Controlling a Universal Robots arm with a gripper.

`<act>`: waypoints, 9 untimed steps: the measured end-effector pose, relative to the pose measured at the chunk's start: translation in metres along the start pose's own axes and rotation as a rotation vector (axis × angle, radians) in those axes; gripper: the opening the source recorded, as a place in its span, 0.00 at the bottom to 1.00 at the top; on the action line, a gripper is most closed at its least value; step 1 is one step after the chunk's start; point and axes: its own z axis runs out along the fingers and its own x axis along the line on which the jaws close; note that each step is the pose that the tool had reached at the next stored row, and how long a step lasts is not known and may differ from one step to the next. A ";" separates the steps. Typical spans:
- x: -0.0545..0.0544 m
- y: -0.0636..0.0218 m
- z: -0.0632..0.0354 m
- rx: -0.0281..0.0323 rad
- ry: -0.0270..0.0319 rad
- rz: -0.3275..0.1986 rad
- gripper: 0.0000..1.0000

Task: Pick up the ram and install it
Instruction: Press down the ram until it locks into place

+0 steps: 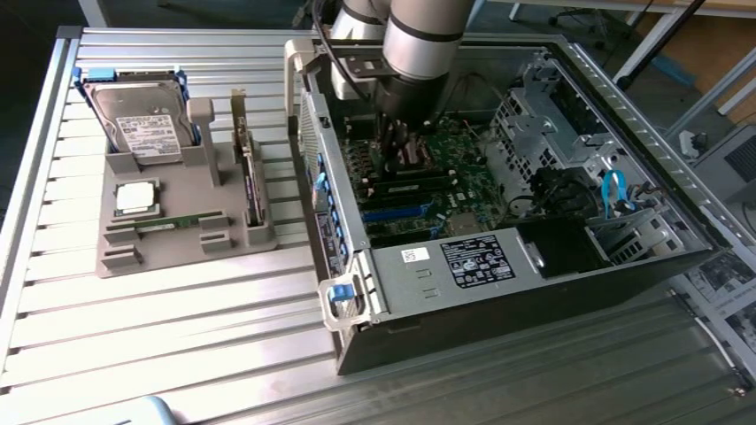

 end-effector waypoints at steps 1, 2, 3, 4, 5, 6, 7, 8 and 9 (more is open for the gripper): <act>0.000 0.0000 -0.0024 0.0001 -0.0001 0.000 0.11; 0.000 0.0000 -0.0049 0.0000 -0.0001 0.000 0.11; 0.000 0.0000 -0.0060 0.0001 0.0000 0.000 0.11; 0.000 0.0000 -0.0072 0.0000 0.0000 0.000 0.11; 0.000 0.0000 -0.0081 0.0000 -0.0001 0.000 0.11; 0.001 -0.0003 -0.0087 0.0001 0.0000 0.000 0.11; 0.001 -0.0007 -0.0093 0.0001 -0.0002 0.000 0.11; 0.001 -0.0013 -0.0095 0.0002 -0.0002 0.000 0.11; 0.001 -0.0026 -0.0098 0.0001 -0.0003 0.000 0.11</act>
